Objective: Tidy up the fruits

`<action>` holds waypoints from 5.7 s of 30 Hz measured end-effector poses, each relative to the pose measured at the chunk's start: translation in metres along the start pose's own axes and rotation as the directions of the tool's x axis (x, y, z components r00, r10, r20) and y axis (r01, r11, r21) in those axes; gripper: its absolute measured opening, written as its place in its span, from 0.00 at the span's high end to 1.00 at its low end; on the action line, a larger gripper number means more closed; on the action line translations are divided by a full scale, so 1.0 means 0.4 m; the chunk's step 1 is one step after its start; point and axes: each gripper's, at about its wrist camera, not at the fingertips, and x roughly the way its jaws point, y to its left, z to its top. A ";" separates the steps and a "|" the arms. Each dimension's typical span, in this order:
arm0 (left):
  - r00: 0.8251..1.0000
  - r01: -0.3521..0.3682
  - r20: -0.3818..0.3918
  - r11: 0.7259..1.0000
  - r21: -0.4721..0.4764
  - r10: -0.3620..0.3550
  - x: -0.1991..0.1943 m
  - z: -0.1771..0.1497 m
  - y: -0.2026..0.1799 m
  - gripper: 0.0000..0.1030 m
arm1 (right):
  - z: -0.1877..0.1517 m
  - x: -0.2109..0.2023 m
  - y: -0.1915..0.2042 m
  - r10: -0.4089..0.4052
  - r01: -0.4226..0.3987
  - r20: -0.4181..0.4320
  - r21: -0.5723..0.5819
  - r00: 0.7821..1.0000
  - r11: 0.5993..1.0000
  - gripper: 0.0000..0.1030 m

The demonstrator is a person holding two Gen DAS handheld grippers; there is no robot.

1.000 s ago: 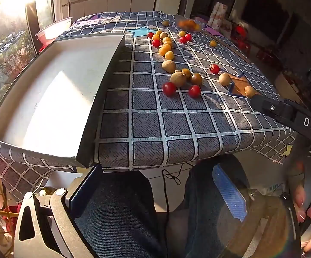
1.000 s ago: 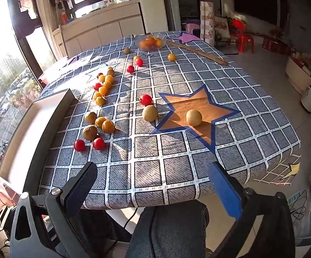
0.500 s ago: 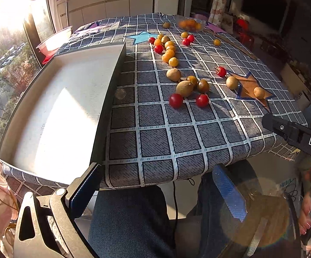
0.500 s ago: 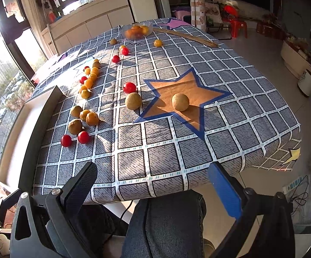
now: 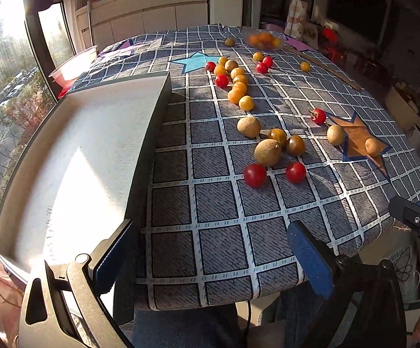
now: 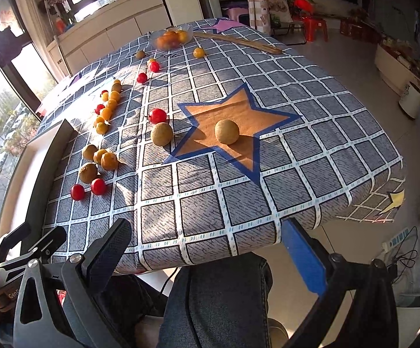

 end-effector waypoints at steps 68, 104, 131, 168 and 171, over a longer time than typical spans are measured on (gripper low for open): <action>0.997 0.055 -0.054 0.994 0.096 -0.050 0.111 0.105 -0.099 0.74 | 0.173 0.172 0.023 -0.058 0.057 0.001 -0.187 0.998 0.981 0.37; 0.997 -0.014 0.071 0.996 -0.085 0.020 -0.067 0.066 0.235 0.79 | 0.125 0.057 0.321 0.280 -0.296 -0.108 -0.202 0.954 0.933 0.74; 0.981 -0.196 -0.044 0.952 -0.234 0.191 0.024 -0.008 0.491 0.79 | 0.045 0.253 0.810 0.193 -0.317 -0.290 -0.482 0.937 0.817 0.74; 0.987 -0.157 0.022 0.983 -0.092 0.159 -0.041 0.069 0.292 0.16 | 0.178 0.126 0.416 0.248 -0.279 -0.150 -0.243 0.957 0.929 0.20; 0.990 -0.134 0.027 0.989 -0.067 0.136 -0.041 0.083 0.249 0.16 | 0.182 0.115 0.349 0.213 -0.238 -0.127 -0.229 0.969 0.944 0.20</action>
